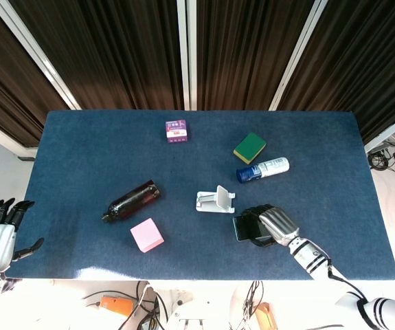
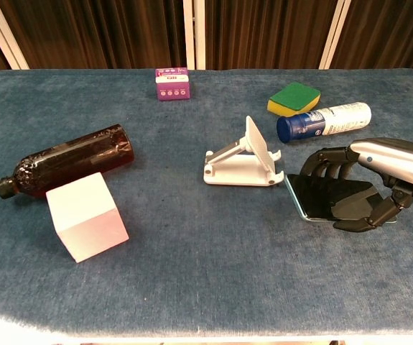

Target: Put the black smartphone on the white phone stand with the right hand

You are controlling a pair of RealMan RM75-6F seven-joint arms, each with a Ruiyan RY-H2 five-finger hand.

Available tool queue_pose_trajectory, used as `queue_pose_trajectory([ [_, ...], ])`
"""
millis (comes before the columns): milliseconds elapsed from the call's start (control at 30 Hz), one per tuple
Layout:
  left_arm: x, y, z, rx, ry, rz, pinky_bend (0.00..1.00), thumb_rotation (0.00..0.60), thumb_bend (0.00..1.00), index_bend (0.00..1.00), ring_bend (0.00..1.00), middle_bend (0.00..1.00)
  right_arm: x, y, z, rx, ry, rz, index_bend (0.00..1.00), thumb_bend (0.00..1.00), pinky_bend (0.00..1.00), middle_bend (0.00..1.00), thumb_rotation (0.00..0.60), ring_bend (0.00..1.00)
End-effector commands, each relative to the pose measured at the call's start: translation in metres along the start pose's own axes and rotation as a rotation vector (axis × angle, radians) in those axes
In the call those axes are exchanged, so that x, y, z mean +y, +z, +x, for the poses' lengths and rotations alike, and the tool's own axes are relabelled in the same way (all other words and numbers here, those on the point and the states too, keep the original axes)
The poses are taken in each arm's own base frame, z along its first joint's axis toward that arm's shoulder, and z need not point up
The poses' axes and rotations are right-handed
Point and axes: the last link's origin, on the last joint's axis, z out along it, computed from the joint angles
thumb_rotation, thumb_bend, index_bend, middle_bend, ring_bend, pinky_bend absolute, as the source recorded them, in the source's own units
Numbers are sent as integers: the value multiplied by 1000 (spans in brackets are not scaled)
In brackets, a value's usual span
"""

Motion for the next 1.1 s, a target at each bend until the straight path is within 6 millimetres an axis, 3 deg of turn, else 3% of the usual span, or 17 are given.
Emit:
queue_pose_trajectory([
  [33,0,0,0,1,0,1,0,600,113,169,61,162,-1,-1,10,32,31,47,668,461,510,513,600,408],
  [233,0,0,2,3,2,1,0,600,114,169,61,162,-8,-5,49,175,156,105,659,461,510,513,600,408],
  [367,1,0,2,1,2,0,0,600,113,169,61,162,-14,4,61,275,324,149,654,461,509,513,600,408],
  [800,4,2,7,2,17,-4,0,600,113,169,62,162,-28,56,21,387,742,158,635,460,485,512,600,395],
  [1100,4,3,6,-5,17,-1,0,600,113,169,62,162,-34,79,14,400,790,133,611,461,453,512,600,378],
])
